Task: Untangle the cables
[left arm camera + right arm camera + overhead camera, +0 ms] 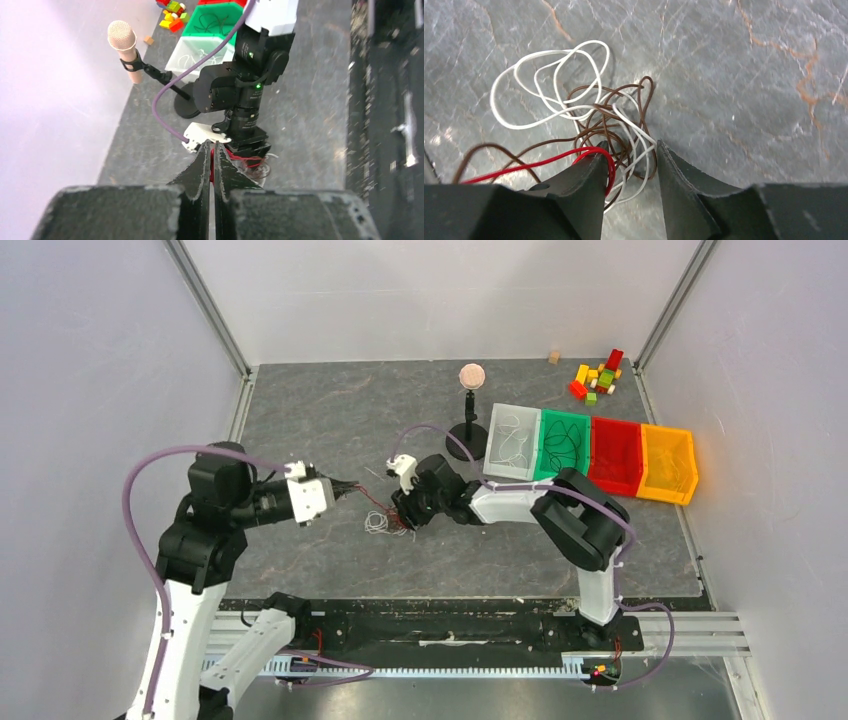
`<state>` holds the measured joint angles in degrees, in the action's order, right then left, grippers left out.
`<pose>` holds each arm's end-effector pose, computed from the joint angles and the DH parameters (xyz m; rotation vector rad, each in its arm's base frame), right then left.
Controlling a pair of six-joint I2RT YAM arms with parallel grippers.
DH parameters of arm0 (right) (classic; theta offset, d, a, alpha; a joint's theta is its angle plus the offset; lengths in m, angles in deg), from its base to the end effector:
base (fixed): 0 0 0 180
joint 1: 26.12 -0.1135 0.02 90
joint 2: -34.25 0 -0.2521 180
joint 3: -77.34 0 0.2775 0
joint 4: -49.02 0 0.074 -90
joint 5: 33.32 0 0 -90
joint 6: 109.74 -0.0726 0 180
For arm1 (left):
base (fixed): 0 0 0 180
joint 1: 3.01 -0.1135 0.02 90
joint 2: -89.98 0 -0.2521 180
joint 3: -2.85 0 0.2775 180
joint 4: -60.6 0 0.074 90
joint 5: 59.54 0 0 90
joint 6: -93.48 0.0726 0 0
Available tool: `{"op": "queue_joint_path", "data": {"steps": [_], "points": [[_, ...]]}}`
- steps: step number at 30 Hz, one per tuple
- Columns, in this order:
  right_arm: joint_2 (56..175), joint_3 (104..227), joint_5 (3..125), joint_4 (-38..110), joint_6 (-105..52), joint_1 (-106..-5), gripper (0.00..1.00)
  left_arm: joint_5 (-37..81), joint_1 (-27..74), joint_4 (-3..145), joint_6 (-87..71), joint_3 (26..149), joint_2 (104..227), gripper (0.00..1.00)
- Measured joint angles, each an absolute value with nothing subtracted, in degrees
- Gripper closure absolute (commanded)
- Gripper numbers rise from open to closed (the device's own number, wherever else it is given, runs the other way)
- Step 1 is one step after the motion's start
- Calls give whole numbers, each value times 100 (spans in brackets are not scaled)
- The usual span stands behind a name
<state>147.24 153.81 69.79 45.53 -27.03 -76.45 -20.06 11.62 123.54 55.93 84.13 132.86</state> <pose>0.2761 0.3587 0.0874 -0.9871 2.1573 0.7708 0.1426 -0.0951 0.4075 1.4327 1.1848 -0.4236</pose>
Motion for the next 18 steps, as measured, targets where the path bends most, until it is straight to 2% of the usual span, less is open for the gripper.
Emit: {"op": "queue_joint_path", "data": {"steps": [7,11,14,16,17,18], "points": [[14156,14699,7178,4660,-2714,-7496,52,-1807,1164,11462,2795,9089,13933,98],[14097,14463,7110,4771,-2581,-7391,34,-1534,1162,10645,1636,9849,14472,98],[14040,14435,7193,4826,-2603,-7269,35,-1482,1160,10160,1158,10558,14588,98],[13937,14433,7357,4811,-2697,-7155,45,-1571,1189,10166,1005,10724,14551,98],[13863,14428,7405,4776,-2712,-7103,47,-1597,1186,10162,979,10754,14549,98],[13767,14424,7479,4699,-2732,-7033,44,-1626,1186,10144,976,10781,14551,98]]}}
